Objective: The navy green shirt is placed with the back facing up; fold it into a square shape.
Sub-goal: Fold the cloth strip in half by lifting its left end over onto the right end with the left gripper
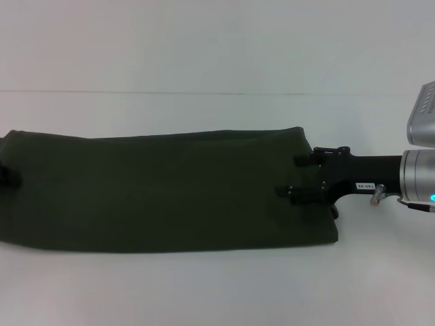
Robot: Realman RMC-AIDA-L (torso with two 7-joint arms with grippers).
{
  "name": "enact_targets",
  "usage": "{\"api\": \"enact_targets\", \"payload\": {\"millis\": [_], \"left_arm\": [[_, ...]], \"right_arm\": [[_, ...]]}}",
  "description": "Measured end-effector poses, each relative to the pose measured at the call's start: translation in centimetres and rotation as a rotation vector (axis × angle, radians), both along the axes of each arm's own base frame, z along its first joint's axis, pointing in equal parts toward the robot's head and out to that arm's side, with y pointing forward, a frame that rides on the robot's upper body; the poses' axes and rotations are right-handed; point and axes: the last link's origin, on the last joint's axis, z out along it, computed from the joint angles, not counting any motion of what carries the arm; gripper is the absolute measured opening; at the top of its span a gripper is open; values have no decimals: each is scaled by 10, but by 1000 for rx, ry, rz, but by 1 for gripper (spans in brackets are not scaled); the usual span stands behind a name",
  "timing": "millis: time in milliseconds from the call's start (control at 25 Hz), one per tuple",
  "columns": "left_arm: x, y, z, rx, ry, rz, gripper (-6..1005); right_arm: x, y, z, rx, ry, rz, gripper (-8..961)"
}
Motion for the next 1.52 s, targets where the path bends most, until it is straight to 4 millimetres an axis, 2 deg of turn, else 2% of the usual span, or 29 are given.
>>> {"api": "enact_targets", "payload": {"millis": [280, 600, 840, 1040, 1200, 1520], "left_arm": [[17, 4, 6, -5, -78, 46, 38], [72, 19, 3, -111, -220, -7, 39], [121, 32, -6, -168, -374, -86, 38], [150, 36, -36, -203, -471, -131, 39], [164, 35, -72, -200, -535, -147, 39], [167, 28, -135, -154, -655, -160, 38]], "right_arm": [[2, -1, 2, 15, 26, -14, 866], [11, -6, 8, 43, 55, -46, 866], [19, -11, 10, 60, 76, -70, 866], [24, -15, 11, 68, 82, -85, 866], [28, -17, 12, 75, 88, -96, 866], [34, -21, 13, 82, 95, -114, 865]]}}
